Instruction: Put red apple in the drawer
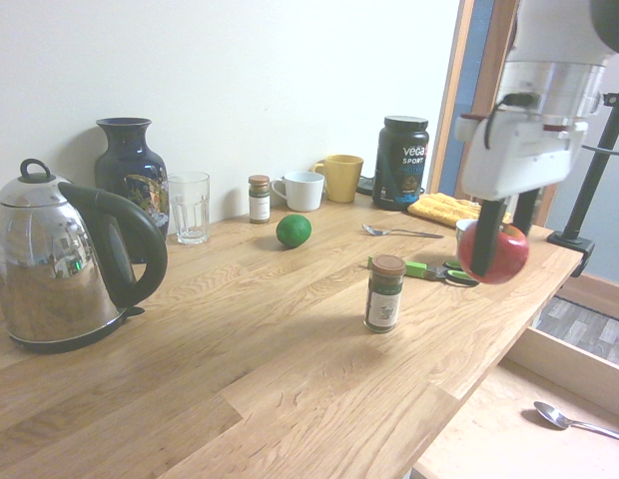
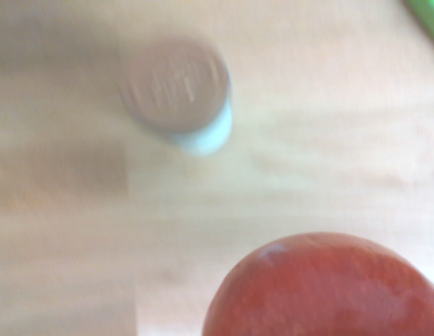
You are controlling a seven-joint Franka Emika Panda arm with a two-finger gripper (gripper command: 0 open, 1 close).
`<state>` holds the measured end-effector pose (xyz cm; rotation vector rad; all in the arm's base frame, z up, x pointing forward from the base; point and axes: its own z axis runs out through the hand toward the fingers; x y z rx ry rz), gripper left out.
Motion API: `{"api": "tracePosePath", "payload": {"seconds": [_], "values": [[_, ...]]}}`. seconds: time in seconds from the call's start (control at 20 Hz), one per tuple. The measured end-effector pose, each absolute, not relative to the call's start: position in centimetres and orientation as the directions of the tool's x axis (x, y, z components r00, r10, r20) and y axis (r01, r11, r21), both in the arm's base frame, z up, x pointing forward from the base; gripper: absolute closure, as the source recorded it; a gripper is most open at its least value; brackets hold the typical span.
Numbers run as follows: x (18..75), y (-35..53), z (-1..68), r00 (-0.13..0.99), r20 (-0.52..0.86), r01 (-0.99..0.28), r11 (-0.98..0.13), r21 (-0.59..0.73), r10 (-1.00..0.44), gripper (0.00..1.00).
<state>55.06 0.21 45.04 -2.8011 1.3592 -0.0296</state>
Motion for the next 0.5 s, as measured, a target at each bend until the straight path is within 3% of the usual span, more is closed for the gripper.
{"api": "tracePosePath", "payload": {"seconds": [0.5], "values": [[42.4,-2.3,36.4,0.589,-0.005,-0.808,-0.589,-0.022,-0.808,1.0]]}}
